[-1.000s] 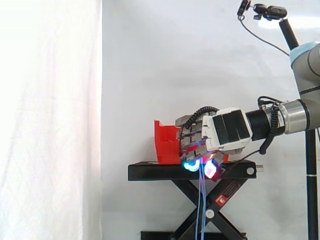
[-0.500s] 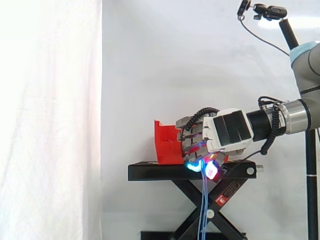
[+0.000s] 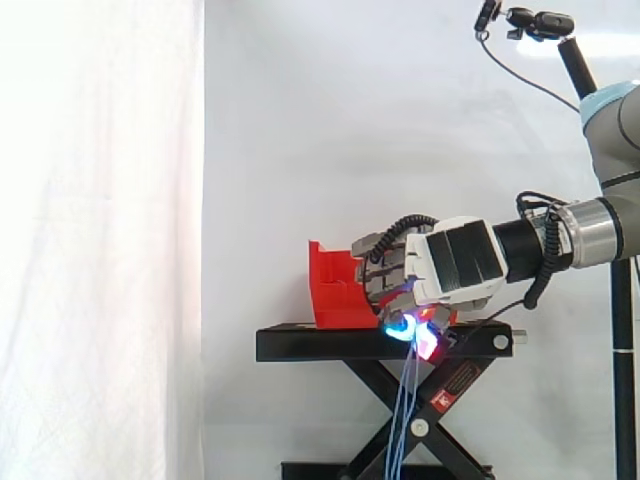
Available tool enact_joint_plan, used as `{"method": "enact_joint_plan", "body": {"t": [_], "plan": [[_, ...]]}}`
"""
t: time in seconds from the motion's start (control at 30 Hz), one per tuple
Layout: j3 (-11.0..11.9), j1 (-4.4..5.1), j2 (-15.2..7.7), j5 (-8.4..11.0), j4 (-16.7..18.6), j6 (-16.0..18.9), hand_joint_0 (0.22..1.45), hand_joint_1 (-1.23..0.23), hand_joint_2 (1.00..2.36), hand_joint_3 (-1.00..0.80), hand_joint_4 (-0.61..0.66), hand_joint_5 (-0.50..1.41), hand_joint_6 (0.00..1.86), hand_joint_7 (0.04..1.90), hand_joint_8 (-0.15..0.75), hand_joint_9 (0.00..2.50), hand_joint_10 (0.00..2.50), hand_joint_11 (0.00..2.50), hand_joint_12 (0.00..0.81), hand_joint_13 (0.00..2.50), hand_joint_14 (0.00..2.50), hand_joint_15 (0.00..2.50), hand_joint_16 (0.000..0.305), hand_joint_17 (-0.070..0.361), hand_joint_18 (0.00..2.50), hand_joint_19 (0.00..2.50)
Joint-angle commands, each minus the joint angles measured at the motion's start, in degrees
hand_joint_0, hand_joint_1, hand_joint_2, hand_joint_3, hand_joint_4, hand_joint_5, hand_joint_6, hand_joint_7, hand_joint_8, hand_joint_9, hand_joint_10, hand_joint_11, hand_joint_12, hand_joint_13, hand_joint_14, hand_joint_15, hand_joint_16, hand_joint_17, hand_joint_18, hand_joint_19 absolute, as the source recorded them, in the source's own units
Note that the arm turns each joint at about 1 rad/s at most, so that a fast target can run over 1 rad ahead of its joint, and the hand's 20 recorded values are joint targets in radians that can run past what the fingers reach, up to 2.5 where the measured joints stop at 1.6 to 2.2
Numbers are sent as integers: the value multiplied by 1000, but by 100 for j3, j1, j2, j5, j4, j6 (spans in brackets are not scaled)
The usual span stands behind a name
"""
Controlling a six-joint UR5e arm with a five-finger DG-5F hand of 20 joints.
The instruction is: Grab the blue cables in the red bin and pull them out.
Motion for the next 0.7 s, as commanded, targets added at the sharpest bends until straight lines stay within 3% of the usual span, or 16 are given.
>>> {"method": "enact_joint_plan", "body": {"t": [0.0,0.47,0.67], "plan": [[-9,-4,0,0,-54,0,897,-879,1000,-1000,63,655,1121,531,267,786,22,794,347,651,16,438,41,93,437,423],[0,31,0,-8,-168,62,914,-861,1000,-1000,62,632,1164,498,267,799,22,783,345,669,18,445,41,92,446,424],[0,57,0,-17,-186,448,915,-858,1000,-1000,65,629,1164,504,265,799,22,794,347,673,16,444,41,92,449,424]]}}
